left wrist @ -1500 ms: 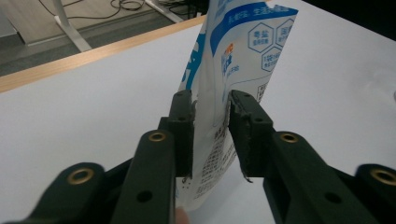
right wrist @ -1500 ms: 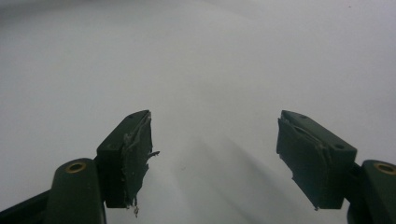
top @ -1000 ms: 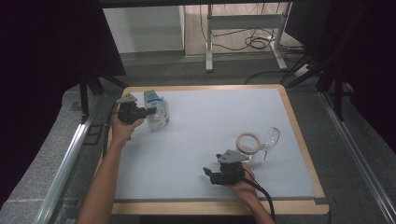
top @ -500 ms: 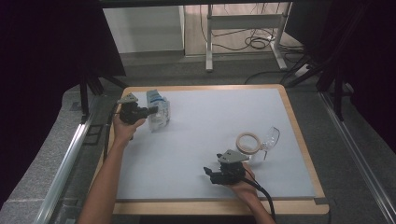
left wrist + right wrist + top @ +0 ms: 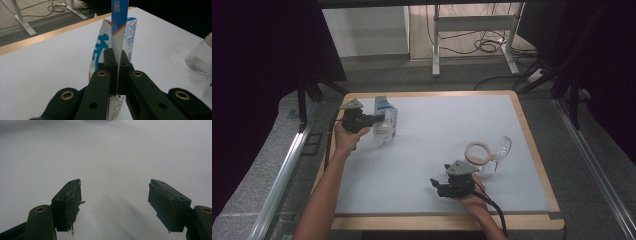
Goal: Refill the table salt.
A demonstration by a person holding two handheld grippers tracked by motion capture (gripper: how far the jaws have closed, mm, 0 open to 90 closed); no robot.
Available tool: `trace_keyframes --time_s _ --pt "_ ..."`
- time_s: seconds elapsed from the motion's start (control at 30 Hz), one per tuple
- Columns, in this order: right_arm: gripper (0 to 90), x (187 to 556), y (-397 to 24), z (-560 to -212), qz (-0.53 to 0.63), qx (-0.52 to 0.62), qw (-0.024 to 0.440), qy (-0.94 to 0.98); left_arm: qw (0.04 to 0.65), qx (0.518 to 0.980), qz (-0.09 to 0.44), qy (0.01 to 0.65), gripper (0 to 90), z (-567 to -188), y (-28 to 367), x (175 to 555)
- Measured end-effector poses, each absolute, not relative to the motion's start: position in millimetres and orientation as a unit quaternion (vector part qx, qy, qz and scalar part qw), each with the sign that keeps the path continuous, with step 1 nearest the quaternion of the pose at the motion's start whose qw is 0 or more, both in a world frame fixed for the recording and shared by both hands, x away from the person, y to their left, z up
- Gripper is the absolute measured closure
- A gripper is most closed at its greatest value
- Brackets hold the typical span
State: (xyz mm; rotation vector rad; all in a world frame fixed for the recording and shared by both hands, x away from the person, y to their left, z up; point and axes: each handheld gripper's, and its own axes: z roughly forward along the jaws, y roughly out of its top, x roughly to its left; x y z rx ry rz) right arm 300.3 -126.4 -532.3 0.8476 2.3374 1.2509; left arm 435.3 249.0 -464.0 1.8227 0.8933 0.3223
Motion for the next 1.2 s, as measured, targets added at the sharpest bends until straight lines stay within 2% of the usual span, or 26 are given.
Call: trace_keyframes --time_s 0.53,1.0,1.03,1.07,1.1,1.2 --pt "27.1 293.4 -126.6 -524.3 0.459 0.293 0.196 0.815 0.54 0.78 0.092 0.302 90.0 -416.5 210.7 390.0" --pt "27.1 280.8 -122.2 -517.0 0.449 0.27 0.271 0.808 0.55 0.802 0.062 0.226 90.0 -390.2 148.3 358.2" --pt "27.1 278.5 -119.4 -517.0 0.439 0.26 0.296 0.807 0.55 0.804 0.06 0.22 90.0 -387.7 140.7 354.0" --pt "27.1 278.5 -119.4 -517.0 0.439 0.26 0.296 0.807 0.55 0.804 0.06 0.22 90.0 -387.7 140.7 354.0" --pt "27.1 277.2 -116.0 -517.2 0.433 0.248 0.316 0.807 0.55 0.804 0.059 0.217 90.0 -386.6 137.3 352.2" --pt "27.2 276.4 -110.8 -516.5 0.433 0.241 0.331 0.803 0.552 0.807 0.049 0.206 90.0 -384.1 126.1 347.2"
